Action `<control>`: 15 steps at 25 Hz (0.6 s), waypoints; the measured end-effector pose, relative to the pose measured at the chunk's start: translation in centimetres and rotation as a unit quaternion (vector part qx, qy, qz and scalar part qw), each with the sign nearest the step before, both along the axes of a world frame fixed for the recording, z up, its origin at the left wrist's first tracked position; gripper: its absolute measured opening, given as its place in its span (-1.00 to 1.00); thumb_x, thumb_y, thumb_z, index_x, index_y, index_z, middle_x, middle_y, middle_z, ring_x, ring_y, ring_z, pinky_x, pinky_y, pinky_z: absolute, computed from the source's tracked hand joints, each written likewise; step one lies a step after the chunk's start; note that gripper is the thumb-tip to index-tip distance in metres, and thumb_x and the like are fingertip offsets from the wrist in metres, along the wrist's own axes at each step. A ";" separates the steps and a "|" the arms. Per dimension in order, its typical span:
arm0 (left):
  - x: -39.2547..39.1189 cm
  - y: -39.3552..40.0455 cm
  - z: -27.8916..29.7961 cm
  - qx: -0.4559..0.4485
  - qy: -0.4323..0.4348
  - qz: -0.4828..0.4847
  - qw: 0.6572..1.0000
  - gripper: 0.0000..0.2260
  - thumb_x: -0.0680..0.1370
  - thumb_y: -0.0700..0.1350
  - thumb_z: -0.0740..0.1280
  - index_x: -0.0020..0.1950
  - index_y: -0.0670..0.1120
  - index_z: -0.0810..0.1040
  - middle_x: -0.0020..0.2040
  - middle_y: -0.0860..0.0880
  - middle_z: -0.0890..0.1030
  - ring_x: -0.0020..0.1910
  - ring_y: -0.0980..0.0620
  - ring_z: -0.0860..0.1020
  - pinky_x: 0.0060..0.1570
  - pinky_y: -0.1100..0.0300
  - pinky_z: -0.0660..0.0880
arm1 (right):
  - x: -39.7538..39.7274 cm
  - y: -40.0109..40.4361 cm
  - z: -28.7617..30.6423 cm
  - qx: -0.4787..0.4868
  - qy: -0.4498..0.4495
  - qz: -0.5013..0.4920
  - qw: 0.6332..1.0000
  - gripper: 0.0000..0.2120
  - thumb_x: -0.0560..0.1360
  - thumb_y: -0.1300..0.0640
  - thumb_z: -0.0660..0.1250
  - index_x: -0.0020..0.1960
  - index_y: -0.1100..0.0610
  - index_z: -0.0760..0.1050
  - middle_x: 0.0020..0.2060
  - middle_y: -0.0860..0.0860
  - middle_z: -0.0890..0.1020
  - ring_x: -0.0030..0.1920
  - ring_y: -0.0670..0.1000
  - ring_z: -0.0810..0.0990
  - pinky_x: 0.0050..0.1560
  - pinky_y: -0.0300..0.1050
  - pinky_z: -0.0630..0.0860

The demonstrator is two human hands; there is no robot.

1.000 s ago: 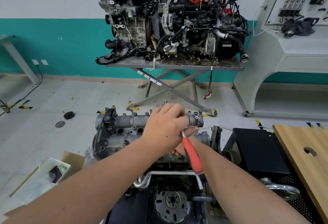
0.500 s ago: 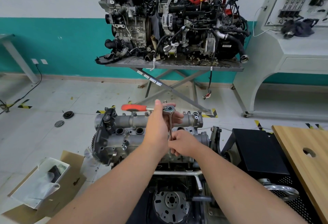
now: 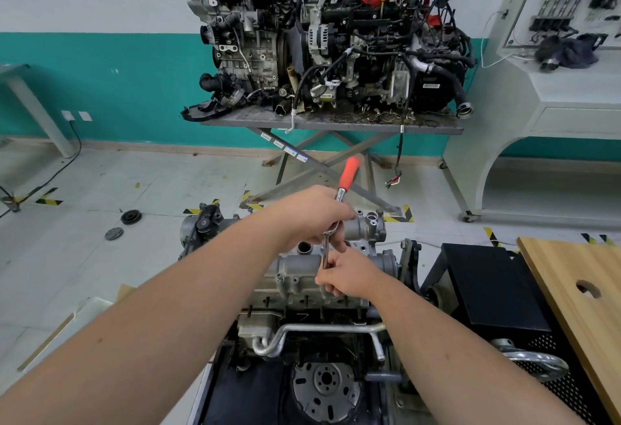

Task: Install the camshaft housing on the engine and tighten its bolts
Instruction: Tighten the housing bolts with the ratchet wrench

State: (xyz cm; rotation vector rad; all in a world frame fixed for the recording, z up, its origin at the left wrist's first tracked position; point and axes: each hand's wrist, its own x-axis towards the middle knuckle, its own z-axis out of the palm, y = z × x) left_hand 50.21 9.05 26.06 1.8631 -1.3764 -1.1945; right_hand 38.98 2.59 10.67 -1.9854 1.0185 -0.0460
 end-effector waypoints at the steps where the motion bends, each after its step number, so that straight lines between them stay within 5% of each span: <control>1: -0.1 -0.1 0.4 -0.001 -0.058 -0.033 0.998 -0.85 0.61 -0.12 0.22 0.08 -0.10 0.55 -0.38 -0.05 0.65 -0.28 0.04 0.65 -0.21 0.13 0.43 | 0.0 0.0 -0.1 -0.007 0.003 0.003 1.000 -0.81 0.37 0.01 0.39 -0.20 0.15 0.57 -0.37 -0.03 0.69 -0.42 -0.10 0.63 -0.13 -0.02 0.62; 4: -0.7 0.0 1.4 -0.054 -0.285 -0.166 0.943 -0.82 0.62 -0.02 0.25 -0.18 0.06 0.51 -0.31 -0.02 0.65 -0.44 0.15 0.50 -0.40 0.23 0.35 | 0.0 -0.1 -0.3 -0.021 0.005 0.006 1.000 -0.77 0.35 -0.01 0.39 -0.21 0.16 0.56 -0.39 -0.04 0.69 -0.43 -0.10 0.63 -0.17 -0.05 0.60; 6: -1.1 0.3 1.3 -0.096 -0.341 -0.219 0.909 -0.70 0.63 0.05 0.27 -0.30 0.08 0.41 -0.35 0.03 0.53 -0.44 0.13 0.41 -0.41 0.19 0.27 | 0.0 0.0 -0.4 -0.017 0.002 0.000 1.000 -0.81 0.36 -0.01 0.39 -0.26 0.12 0.56 -0.39 -0.05 0.68 -0.44 -0.11 0.61 -0.23 -0.11 0.57; 11: -0.5 0.6 1.5 -0.071 -0.261 -0.228 0.935 -0.71 0.60 0.14 0.33 -0.30 0.11 0.48 -0.37 0.04 0.59 -0.51 0.23 0.45 -0.55 0.39 0.28 | 0.1 0.4 -0.4 -0.057 0.024 0.002 0.998 -0.81 0.40 -0.05 0.34 -0.29 0.04 0.52 -0.40 -0.07 0.67 -0.41 -0.10 0.61 -0.18 -0.03 0.60; 15: -0.4 0.3 1.0 -0.063 -0.231 -0.196 0.951 -0.71 0.58 0.17 0.34 -0.29 0.10 0.53 -0.40 0.03 0.61 -0.56 0.19 0.43 -0.56 0.35 0.30 | -0.2 1.0 -0.2 -0.169 0.064 0.044 0.983 -0.71 0.54 -0.12 0.23 -0.31 -0.03 0.44 -0.41 -0.08 0.57 -0.29 -0.08 0.56 -0.28 -0.09 0.44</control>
